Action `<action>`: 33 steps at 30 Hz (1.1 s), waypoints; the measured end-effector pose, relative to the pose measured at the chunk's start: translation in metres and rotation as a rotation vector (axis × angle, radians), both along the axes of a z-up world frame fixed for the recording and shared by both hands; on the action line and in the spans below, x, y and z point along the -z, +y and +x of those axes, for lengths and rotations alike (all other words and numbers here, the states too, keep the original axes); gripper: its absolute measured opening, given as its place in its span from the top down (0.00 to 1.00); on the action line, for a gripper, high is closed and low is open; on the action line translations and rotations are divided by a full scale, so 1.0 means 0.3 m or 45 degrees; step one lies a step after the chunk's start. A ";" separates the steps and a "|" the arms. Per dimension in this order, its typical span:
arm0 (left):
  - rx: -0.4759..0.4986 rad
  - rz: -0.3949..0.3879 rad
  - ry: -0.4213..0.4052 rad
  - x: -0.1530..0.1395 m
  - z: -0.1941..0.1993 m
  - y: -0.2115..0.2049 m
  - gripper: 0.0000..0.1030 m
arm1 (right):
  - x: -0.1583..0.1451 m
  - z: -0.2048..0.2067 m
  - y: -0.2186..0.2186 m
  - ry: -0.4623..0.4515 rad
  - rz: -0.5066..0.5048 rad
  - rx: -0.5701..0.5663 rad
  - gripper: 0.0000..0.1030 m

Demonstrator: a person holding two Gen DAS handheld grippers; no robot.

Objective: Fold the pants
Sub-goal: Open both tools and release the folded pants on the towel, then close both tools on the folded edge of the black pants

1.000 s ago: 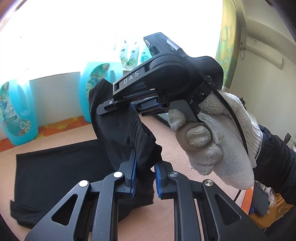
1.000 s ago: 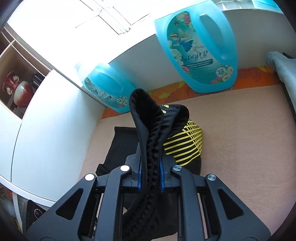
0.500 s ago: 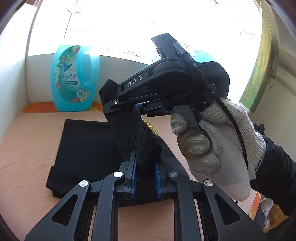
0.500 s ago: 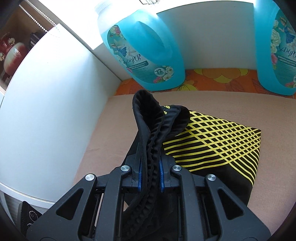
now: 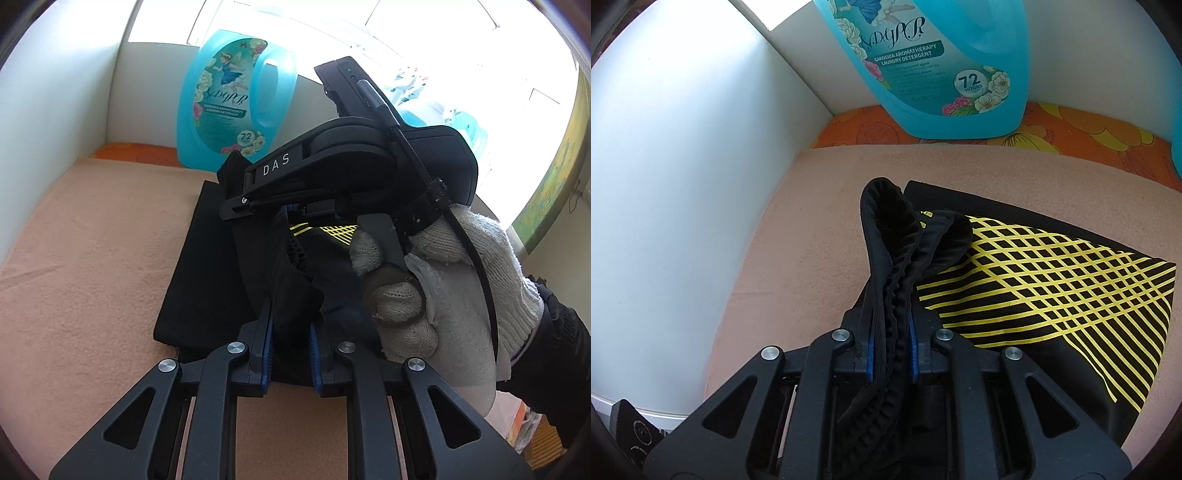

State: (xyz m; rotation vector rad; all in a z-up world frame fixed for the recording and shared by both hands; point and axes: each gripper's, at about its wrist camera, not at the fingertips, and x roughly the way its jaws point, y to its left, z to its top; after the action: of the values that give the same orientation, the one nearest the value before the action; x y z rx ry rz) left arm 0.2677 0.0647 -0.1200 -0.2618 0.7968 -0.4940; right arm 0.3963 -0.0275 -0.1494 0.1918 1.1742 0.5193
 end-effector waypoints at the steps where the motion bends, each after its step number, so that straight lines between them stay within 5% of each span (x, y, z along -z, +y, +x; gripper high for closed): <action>1: -0.005 -0.001 0.009 0.007 0.002 0.008 0.86 | 0.007 0.006 0.009 0.009 -0.003 -0.010 0.85; 7: -0.043 0.003 0.062 0.038 0.011 0.046 0.86 | -0.046 0.012 -0.032 -0.007 0.141 -0.034 0.62; 11: -0.076 -0.004 0.107 0.059 0.012 0.078 0.86 | -0.152 -0.027 -0.117 -0.091 0.211 -0.046 0.57; 18: -0.158 0.083 0.150 0.048 -0.033 0.127 0.65 | -0.209 -0.179 -0.297 -0.192 0.008 -0.083 0.57; 23: -0.239 0.159 0.021 -0.031 -0.038 0.141 0.64 | -0.161 -0.234 -0.429 -0.215 -0.129 -0.057 0.57; 28: -0.106 0.260 -0.072 -0.075 0.022 0.034 0.64 | -0.125 -0.144 -0.473 -0.288 -0.311 0.022 0.57; 33: 0.029 0.299 -0.009 -0.014 0.115 -0.060 0.64 | -0.059 -0.048 -0.481 -0.212 -0.192 0.037 0.57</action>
State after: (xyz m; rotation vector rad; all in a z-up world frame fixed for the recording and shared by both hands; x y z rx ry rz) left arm 0.3022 0.0467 -0.1159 -0.0341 0.8437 -0.4177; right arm 0.3820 -0.1716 -0.1318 0.0348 1.0416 0.4109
